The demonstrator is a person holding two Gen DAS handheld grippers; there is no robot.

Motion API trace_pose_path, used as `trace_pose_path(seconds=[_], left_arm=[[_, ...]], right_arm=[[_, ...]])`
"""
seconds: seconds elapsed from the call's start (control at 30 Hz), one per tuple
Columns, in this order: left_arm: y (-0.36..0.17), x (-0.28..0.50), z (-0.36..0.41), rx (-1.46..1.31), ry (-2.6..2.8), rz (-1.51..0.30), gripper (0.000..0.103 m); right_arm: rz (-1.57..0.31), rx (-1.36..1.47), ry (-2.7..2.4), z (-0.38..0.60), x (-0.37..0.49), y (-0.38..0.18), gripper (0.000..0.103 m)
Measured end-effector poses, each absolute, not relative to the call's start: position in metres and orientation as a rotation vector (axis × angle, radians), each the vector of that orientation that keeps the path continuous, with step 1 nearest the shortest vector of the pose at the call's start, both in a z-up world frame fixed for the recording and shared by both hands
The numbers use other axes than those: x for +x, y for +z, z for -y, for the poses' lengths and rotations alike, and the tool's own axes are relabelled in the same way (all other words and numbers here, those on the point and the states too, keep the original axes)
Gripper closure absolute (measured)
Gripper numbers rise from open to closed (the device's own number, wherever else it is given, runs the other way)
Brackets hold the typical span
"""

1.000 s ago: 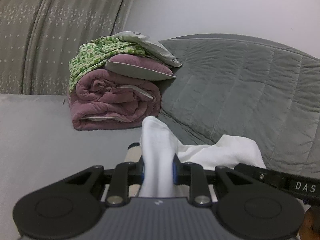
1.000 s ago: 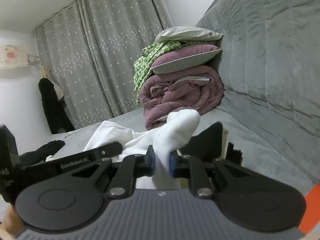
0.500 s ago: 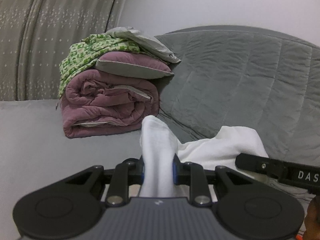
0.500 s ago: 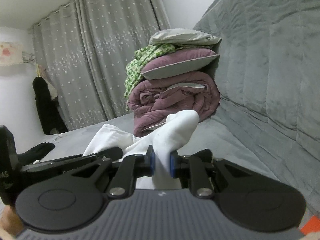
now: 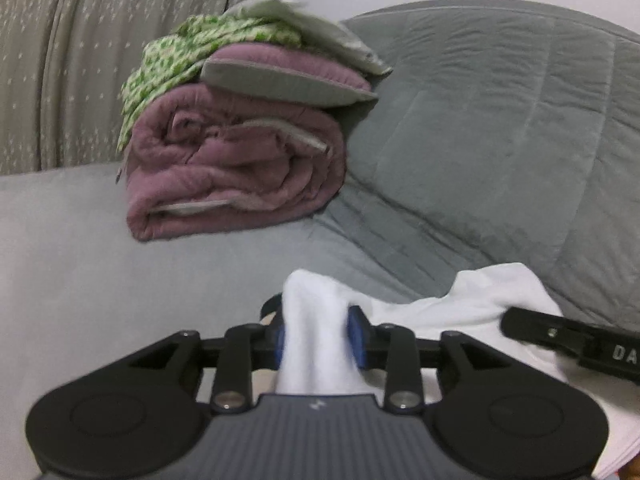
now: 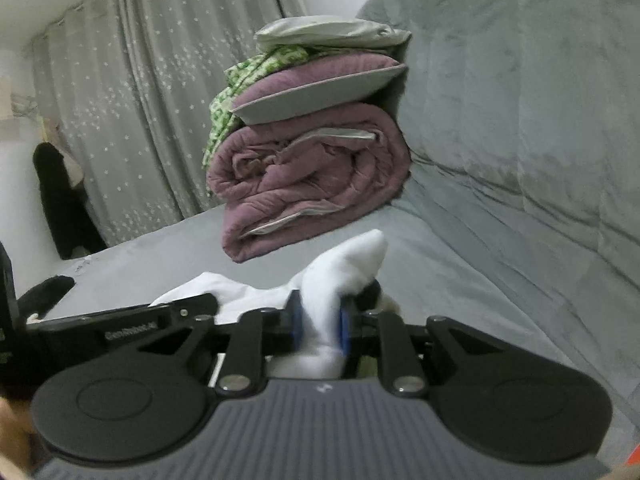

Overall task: Fold clothes
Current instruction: 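Carry the folded white garment with both grippers toward the clothes stack, then lay the white garment on top of the clothes stack and open both grippers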

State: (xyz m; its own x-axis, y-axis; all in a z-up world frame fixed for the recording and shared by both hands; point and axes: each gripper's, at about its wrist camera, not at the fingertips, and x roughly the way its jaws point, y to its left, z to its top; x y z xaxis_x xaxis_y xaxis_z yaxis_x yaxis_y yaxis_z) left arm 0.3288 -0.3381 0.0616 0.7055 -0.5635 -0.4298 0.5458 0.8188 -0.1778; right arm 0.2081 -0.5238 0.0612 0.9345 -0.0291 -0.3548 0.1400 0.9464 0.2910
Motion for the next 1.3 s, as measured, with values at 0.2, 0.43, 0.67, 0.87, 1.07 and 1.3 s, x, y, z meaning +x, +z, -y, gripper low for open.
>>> trace_pose_path(seconds=[0.2,0.43,0.67,0.87,1.07,1.3], left_arm=[[0.073,0.326,0.333,0.022,-0.593,-0.429,0.052],[0.101,0.32,0.341,0.072,-0.629,-0.331,0.069],[0.086,0.335,0.374,0.165,-0.675,-0.411,0.091],[0.057,0.349,0.368,0.127,-0.641,-0.469,0.091],[0.06,0.354,0.357,0.108,-0.584,-0.469,0.091],[0.082,0.333,0.338,0.067,-0.606,-0.416,0.091]], right_arm=[[-0.315,0.293,-0.085,0.533,0.192,0.066,0.067],[-0.232,0.175,-0.101,0.529,0.19,0.096,0.064],[-0.341,0.045,-0.083,0.506,0.232,0.082,0.081],[-0.395,0.084,-0.181,0.526,0.238,0.051,0.087],[-0.379,0.106,-0.217,0.531,0.232,0.055,0.086],[-0.312,0.117,-0.167,0.524,0.204,0.082,0.083]])
